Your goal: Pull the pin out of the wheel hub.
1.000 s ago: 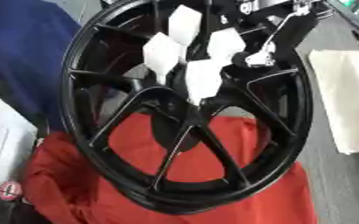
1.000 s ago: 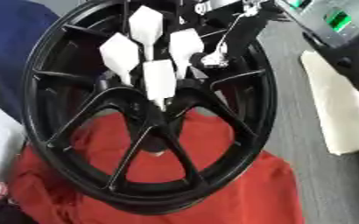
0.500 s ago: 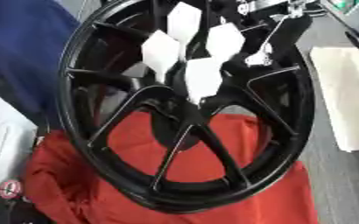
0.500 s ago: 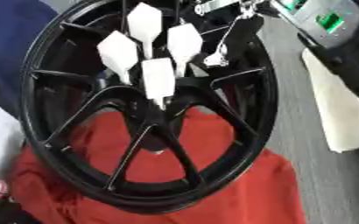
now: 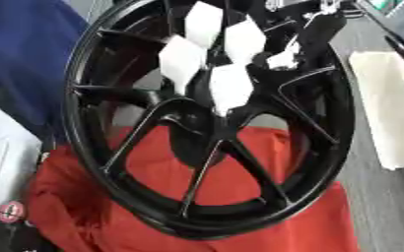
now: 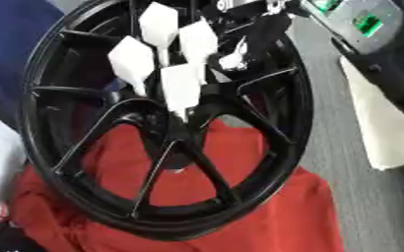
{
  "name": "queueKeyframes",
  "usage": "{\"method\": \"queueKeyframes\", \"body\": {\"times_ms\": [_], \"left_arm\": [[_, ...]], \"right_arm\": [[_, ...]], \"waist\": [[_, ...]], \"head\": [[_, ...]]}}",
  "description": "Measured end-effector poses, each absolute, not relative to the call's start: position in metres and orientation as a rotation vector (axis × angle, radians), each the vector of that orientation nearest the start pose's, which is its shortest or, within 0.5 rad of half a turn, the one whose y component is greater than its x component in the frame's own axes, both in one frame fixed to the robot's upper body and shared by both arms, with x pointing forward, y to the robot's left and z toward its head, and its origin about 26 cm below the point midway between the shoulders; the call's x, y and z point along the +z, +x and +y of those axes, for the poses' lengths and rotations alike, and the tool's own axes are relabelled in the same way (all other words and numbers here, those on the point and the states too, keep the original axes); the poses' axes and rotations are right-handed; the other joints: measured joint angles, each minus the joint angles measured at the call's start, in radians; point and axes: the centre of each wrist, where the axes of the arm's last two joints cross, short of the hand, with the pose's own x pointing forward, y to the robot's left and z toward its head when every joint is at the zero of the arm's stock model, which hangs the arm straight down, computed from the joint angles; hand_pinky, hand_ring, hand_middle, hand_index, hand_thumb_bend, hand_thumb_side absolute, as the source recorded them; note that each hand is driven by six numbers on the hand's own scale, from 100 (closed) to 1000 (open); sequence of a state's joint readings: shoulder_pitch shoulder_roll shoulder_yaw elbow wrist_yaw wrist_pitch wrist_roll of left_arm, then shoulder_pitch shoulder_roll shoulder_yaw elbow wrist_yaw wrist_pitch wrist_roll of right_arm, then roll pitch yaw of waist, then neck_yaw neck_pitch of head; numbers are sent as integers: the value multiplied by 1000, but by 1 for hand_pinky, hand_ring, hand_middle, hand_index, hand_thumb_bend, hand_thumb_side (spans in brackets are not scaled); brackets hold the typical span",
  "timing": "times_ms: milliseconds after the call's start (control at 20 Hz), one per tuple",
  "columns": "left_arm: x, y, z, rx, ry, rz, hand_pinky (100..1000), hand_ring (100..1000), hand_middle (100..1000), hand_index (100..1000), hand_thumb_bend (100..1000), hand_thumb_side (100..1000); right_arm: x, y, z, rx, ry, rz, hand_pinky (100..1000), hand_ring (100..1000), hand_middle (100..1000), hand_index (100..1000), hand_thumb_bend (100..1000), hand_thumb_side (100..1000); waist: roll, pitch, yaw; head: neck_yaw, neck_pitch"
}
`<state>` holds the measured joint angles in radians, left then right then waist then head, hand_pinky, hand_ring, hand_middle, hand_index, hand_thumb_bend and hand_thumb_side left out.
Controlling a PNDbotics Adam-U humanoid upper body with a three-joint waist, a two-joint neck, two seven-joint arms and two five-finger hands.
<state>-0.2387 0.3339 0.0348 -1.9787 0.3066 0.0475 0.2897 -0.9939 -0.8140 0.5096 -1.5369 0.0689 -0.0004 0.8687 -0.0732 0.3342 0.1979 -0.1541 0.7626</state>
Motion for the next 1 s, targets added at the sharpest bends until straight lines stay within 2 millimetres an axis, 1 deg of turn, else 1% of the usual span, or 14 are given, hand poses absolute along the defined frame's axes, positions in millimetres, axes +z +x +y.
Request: {"method": "queueKeyframes", "body": {"times_ms": [250,550,1000], "left_arm": [[183,296,277,137,48,-2143,796,805,661,711,245,665],[183,296,277,137,48,-2143,797,805,661,711,243,666],[182,296,276,137,43,-2139,799,806,661,711,238,672]], "right_arm": [[319,389,-232,1976,-218,-1386,890,981,792,861,100,380],[322,389,-232,1986,-221,-1389,888,979,789,856,100,387],[323,391,-232,1979,-186,-1408,878,962,748,823,100,350]], "waist": [[-3,0,0],[-3,2,4],[-4,3,8]], "head": [[2,-4],[2,-9],[4,-18]]}}
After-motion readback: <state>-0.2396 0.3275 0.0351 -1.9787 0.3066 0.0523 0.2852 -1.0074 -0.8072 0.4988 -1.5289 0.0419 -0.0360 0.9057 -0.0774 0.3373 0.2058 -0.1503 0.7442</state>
